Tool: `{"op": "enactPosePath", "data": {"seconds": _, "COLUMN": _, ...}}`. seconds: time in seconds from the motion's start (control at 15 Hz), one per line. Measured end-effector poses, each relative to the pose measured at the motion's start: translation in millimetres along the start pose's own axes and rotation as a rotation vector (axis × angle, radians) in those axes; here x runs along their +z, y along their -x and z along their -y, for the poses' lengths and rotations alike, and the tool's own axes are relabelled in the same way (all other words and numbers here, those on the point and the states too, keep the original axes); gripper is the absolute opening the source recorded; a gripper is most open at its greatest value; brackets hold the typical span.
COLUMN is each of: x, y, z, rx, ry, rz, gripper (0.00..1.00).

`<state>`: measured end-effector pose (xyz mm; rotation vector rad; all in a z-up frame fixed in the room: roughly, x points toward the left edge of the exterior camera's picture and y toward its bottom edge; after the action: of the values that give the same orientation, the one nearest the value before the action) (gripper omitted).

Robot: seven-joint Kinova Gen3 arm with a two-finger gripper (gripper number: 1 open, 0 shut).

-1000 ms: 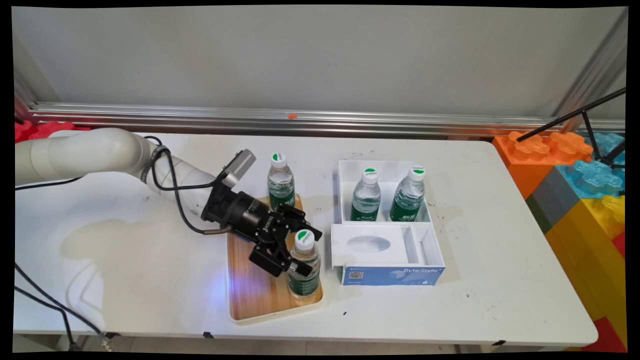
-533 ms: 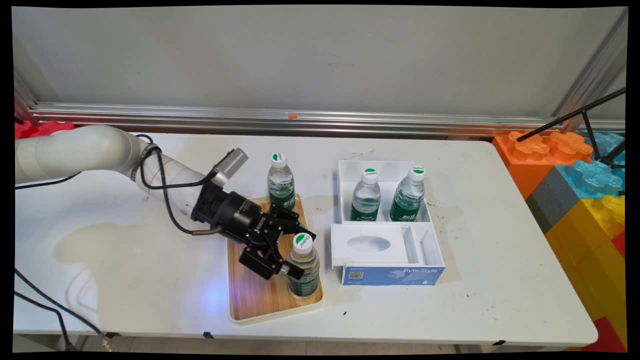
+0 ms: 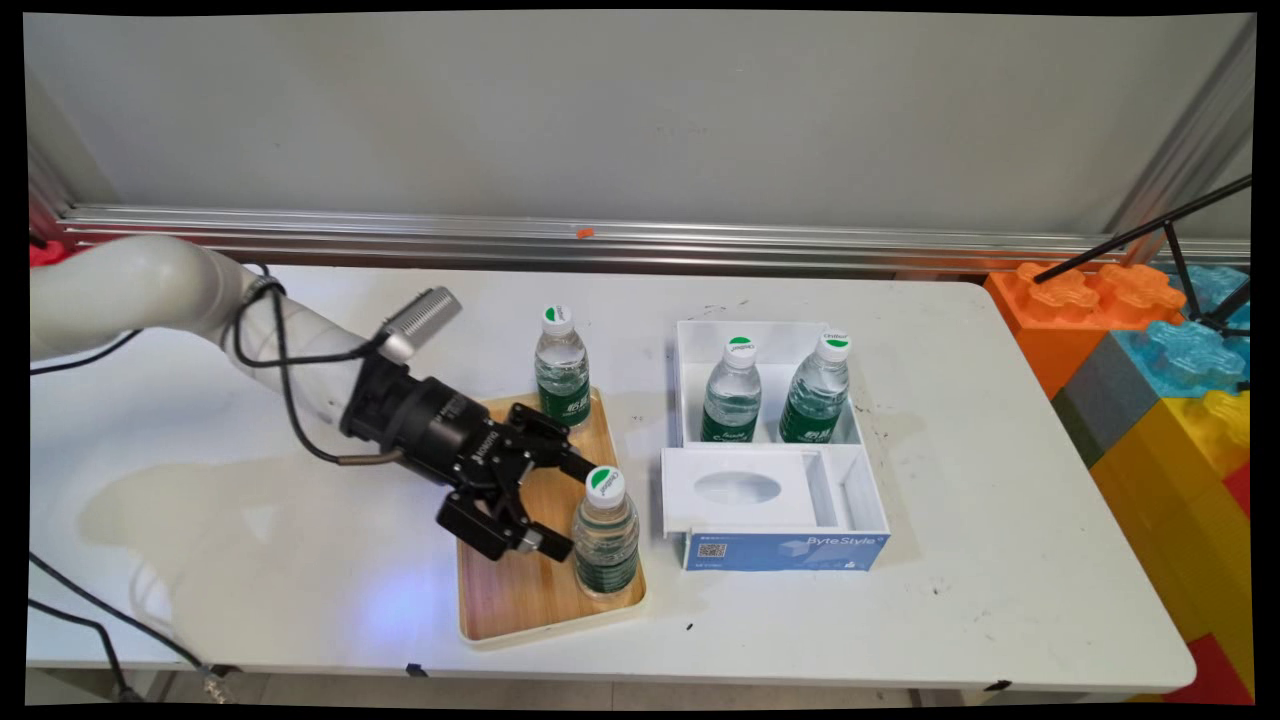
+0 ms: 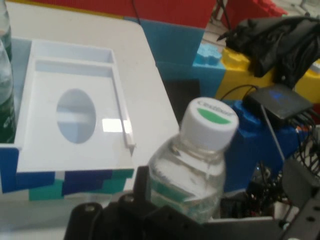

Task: Pick up the green bottle from the white box

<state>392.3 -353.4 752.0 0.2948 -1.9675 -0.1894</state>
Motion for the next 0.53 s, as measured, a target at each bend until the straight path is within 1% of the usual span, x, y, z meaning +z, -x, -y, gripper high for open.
{"op": "enactPosePath", "data": {"seconds": 0.27, "x": -23.3, "y": -9.6, "z": -4.7, "rx": 0.005, "ry": -0.004, "rz": 0.003, "gripper": 1.00}}
{"op": "enactPosePath", "data": {"seconds": 0.53, "x": -40.1, "y": -22.0, "z": -1.9, "rx": 0.017, "ry": -0.014, "rz": -0.002, "gripper": 1.00}}
